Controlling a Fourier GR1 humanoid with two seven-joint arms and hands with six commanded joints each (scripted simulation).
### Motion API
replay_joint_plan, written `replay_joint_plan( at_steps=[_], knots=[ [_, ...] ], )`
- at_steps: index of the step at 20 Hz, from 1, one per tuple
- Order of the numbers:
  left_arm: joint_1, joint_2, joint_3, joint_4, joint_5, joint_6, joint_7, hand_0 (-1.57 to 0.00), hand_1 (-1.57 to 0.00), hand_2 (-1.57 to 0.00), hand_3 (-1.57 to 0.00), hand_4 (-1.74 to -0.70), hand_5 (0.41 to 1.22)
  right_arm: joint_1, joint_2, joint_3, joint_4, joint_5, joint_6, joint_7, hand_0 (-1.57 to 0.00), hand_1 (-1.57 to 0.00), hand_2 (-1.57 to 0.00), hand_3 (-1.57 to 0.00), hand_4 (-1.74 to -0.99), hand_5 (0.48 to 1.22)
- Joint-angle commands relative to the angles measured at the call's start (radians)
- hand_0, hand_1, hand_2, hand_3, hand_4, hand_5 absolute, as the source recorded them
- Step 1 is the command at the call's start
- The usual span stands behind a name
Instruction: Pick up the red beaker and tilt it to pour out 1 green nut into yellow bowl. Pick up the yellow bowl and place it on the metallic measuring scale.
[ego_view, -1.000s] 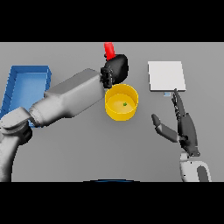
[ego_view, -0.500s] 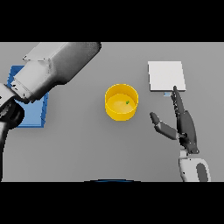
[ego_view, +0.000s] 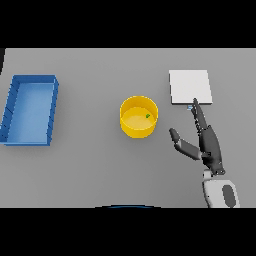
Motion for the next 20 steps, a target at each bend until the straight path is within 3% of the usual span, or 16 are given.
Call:
replay_joint_plan(
  at_steps=[1,6,10,17,20],
  knots=[
    [0.037,0.022,0.042,0.005,0.046,0.026,0.013,-1.57,-1.57,-1.57,-1.54,-1.74,1.221,-0.005,-0.005,-0.007,0.008,-0.004,0.0,0.015,0.0,0.0,0.0,0.0,-1.125,0.601],
    [0.267,0.047,0.164,-0.029,0.209,0.203,0.173,-1.57,-1.57,-1.57,-1.56,-1.74,1.221,-0.002,-0.025,0.005,-0.004,0.013,0.012,0.012,0.0,0.0,0.0,0.0,-1.142,0.628],
    [0.422,0.058,0.262,-0.119,0.338,0.283,0.297,-1.57,-1.57,-1.57,-1.57,-1.74,1.221,-0.012,-0.028,-0.001,0.013,-0.004,0.023,0.014,0.0,0.0,0.0,0.0,-1.133,0.655],
    [0.846,0.008,0.292,-0.533,0.489,0.388,0.398,-1.57,-1.57,-1.57,-1.57,-1.74,1.221,-0.008,-0.032,0.003,0.022,0.012,0.017,-0.017,0.0,0.0,0.0,0.0,-1.166,0.676],
    [0.977,0.009,0.298,-0.692,0.522,0.4,0.457,-1.57,-1.57,-1.57,-1.57,-1.74,1.098,0.005,-0.043,-0.002,0.017,0.005,0.026,-0.028,0.0,0.0,0.0,0.0,-1.171,0.677]
  ],
)
